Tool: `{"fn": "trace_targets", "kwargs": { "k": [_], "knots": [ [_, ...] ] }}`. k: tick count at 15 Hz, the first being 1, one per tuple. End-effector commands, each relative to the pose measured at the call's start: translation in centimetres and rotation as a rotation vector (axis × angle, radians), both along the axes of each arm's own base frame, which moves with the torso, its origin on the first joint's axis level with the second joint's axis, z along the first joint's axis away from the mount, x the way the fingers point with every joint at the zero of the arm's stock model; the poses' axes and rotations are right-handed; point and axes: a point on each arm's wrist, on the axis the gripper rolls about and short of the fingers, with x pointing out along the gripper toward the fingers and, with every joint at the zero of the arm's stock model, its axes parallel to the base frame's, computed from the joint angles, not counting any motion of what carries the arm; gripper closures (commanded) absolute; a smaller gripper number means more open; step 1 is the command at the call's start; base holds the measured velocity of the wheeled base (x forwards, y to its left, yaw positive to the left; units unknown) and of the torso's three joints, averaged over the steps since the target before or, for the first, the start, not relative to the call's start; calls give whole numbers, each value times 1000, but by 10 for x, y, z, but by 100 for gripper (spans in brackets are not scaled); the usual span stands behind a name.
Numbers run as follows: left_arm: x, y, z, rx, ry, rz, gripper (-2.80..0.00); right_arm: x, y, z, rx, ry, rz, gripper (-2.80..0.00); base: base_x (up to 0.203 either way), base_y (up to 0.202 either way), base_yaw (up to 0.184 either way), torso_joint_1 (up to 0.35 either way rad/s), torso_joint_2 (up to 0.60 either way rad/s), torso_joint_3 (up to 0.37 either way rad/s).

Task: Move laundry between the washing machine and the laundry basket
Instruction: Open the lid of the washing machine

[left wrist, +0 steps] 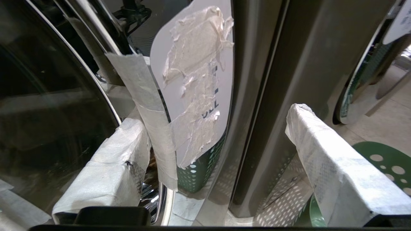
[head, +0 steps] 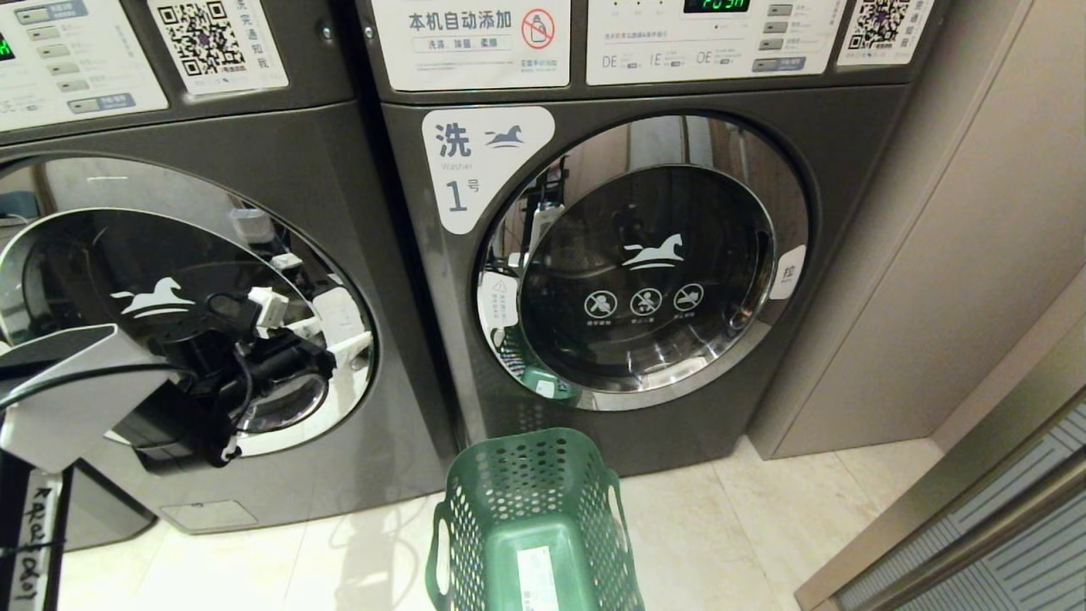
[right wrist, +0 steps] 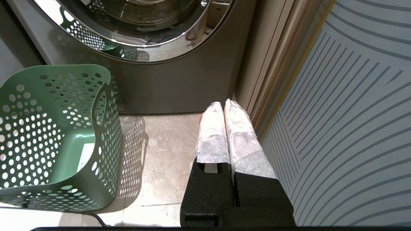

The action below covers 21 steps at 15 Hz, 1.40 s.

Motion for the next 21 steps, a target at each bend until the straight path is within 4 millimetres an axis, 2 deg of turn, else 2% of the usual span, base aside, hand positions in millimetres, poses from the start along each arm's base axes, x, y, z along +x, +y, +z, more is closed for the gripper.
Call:
{"fn": "trace_targets", "kwargs": {
  "k": [1,4,21],
  "knots": [
    [1,-1,-4,2,2,-54,-280,0,0,0,-1,0,0,0,0,0,0,0,0,0],
    [7,0,-4,6,-21,-78,-280,0,0,0,-1,0,2,0,0,0,0,0,0,0],
    [1,-6,-7,13,-1,-418,-280,0,0,0,-1,0,0,0,0,0,0,0,0,0]
  ]
}}
